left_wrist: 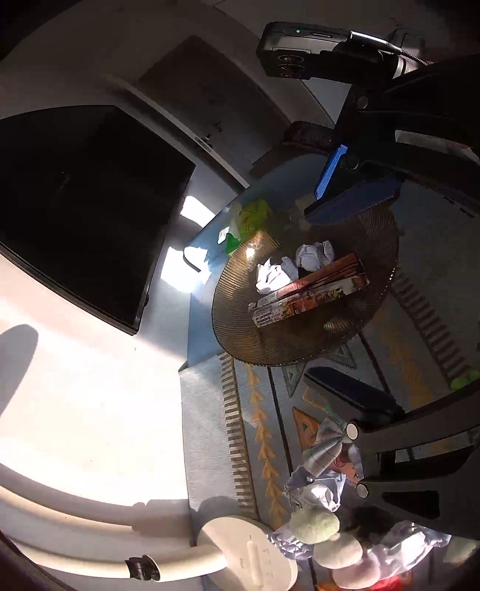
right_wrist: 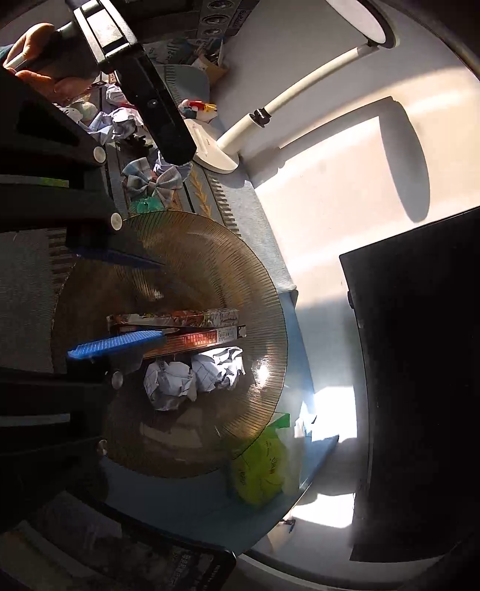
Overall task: Organize objects
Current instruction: 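Return the right gripper to the rug and grasp a crumpled blue-white cloth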
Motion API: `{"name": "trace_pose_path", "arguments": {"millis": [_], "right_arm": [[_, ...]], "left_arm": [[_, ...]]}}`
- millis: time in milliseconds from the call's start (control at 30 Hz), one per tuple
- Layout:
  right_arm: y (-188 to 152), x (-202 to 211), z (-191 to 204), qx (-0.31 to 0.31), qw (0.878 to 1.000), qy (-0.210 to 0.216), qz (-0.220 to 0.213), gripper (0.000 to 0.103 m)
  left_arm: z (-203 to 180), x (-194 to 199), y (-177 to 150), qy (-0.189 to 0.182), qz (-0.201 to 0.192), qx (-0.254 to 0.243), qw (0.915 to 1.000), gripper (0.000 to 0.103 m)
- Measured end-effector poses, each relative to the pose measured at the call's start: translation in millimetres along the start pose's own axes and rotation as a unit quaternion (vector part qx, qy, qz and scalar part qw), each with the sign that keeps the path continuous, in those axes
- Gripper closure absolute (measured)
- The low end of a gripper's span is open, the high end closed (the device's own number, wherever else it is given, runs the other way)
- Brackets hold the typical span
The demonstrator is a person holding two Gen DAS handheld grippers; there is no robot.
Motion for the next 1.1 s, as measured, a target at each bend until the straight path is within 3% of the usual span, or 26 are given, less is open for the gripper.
{"name": "trace_pose_path", "arguments": {"millis": [200,333,400,467,600,667,733,833,1000,1100], "right_arm": [[-26,-2,74,0.068,0.996,0.061,0.011,0.067],[-50,-19,113,0.109,0.991,0.082,0.014,0.057],[-64,-30,125,0.121,0.988,0.098,0.013,0.054],[-78,-41,132,0.132,0.986,0.105,0.007,0.049],[-99,-59,126,0.13,0.984,0.112,-0.053,0.038],[-104,-72,114,0.111,0.986,0.108,-0.056,0.037],[-108,-88,102,0.091,0.99,0.101,-0.033,0.037],[-105,-90,96,0.081,0.991,0.102,-0.032,0.035],[-106,-97,101,0.095,0.992,0.076,-0.024,0.032],[-109,-97,114,0.117,0.991,0.069,-0.009,0.032]], "left_arm": [[47,76,-33,0.036,-0.032,0.0,0.9988,0.025],[105,133,-64,0.132,-0.081,0.035,0.9873,0.013],[142,156,-83,0.189,-0.099,0.061,0.975,0.001],[186,174,-104,0.238,-0.105,0.104,0.96,0.001],[268,194,-148,0.353,-0.108,0.171,0.9135,0.001],[295,196,-164,0.379,-0.104,0.194,0.8986,0.001],[314,196,-177,0.384,-0.104,0.216,0.8916,0.001],[328,186,-188,0.379,-0.077,0.24,0.8905,0.001],[327,181,-188,0.349,-0.06,0.239,0.9041,0.001],[316,180,-181,0.343,-0.06,0.212,0.913,0.001]]}}
Point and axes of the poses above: each gripper's, at about its wrist camera, not at the fingertips, and x roughly against the way its jaws point, z to its left, y to its top, the point moved 5 cm from there along -x, roughly the way its jaws point, and after that the axes turned 9 degrees about y, right-handed, at the moved point
